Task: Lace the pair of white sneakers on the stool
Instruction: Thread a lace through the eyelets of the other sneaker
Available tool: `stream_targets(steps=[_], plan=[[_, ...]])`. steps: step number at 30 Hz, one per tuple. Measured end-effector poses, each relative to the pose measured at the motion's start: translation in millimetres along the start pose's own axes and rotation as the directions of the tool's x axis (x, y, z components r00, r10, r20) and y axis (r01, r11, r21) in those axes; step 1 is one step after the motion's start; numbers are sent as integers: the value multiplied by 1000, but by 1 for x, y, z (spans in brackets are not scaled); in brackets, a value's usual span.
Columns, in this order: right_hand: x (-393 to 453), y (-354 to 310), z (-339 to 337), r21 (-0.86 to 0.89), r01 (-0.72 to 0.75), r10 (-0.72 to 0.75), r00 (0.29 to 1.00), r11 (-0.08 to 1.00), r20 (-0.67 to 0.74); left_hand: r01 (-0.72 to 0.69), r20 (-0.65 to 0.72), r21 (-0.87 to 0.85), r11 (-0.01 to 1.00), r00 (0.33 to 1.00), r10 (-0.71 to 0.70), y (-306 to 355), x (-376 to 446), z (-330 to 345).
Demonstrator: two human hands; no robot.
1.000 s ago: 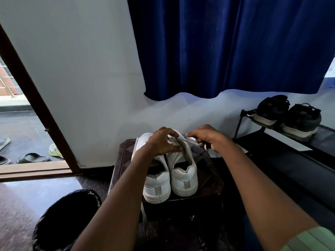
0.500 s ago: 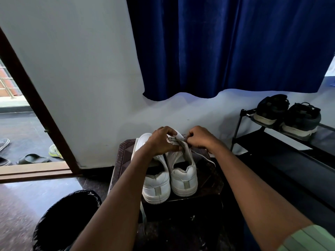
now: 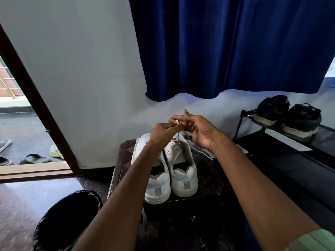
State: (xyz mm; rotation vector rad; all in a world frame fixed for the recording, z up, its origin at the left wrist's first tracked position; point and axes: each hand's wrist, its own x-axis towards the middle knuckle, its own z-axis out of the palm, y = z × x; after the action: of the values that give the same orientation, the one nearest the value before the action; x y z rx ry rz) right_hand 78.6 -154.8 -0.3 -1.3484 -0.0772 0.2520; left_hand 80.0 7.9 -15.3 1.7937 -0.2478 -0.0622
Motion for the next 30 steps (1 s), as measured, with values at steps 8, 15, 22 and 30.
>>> stream_targets(steps=[8,15,22,30], plan=[[0,-4,-19,-178,-100,46,959,979,-281,116,66,-481,869,993,-96,18,2,-15],[-1,14,-28,-815,-170,-427,782,554,-453,10,-99,-405,914,994,-55,10,5,-19],[-8,-3,6,-420,179,-254,958,890,-130,-16,-52,-266,964,999,2,10,0,-9],[2,15,-28,-586,-23,-359,770,810,-527,-43,-134,-384,922,991,-9,8,4,-19]])
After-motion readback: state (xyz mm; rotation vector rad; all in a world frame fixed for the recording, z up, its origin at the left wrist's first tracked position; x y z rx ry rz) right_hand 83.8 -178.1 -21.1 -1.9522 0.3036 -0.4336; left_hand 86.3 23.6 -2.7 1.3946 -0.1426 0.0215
